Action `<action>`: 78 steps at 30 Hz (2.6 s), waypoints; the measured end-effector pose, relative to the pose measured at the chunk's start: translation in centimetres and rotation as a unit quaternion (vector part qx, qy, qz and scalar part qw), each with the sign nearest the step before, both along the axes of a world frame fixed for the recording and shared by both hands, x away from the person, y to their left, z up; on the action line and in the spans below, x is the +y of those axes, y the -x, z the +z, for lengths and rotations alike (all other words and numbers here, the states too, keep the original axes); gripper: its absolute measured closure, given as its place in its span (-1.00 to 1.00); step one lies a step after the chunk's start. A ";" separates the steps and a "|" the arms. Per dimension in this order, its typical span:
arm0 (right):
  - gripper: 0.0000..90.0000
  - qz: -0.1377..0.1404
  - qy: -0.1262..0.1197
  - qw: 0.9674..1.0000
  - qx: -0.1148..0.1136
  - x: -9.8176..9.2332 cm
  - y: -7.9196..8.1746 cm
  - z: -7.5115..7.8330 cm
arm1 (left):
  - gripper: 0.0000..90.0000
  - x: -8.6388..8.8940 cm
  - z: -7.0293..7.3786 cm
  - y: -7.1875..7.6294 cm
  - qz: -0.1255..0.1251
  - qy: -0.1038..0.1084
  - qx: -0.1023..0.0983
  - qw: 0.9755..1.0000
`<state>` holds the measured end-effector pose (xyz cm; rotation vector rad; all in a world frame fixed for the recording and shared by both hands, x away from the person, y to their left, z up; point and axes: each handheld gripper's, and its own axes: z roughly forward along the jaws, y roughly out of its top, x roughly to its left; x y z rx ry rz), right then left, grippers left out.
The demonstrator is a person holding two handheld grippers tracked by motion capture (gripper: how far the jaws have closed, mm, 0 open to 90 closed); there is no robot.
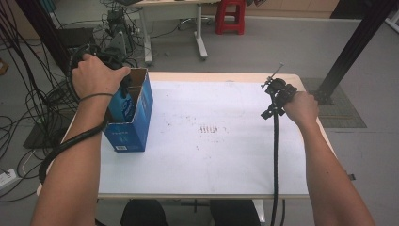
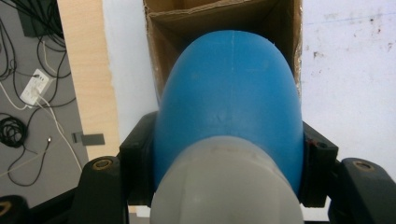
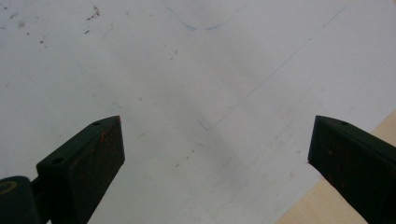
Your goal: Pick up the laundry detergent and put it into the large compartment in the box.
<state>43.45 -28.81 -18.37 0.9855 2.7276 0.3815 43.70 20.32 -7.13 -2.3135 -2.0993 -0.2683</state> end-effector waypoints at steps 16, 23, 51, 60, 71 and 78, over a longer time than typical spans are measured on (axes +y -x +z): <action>-0.92 0.001 -0.001 1.000 -0.003 0.1 0.1 0.0 | -0.16 0.0 -3.3 -0.3 0.001 0.002 0.009 1.000; -0.92 -0.001 -0.003 1.000 -0.002 -0.1 0.1 -0.1 | -0.16 -0.1 -4.5 -0.6 -0.001 -0.003 0.015 1.000; -0.92 0.002 -0.003 1.000 -0.006 0.2 0.3 0.0 | -0.16 0.0 -6.9 -0.7 -0.001 -0.008 0.016 1.000; -0.92 0.001 -0.002 1.000 -0.005 0.1 0.3 0.0 | -0.16 0.2 -6.9 -0.8 -0.001 -0.006 0.018 1.000; -0.92 0.004 0.000 1.000 -0.007 0.4 0.3 0.1 | -0.16 0.3 -6.9 -0.8 0.000 -0.004 0.018 1.000; -0.93 0.003 0.000 1.000 -0.007 0.3 0.3 0.1 | -0.16 0.3 -6.9 -0.8 -0.001 -0.005 0.019 1.000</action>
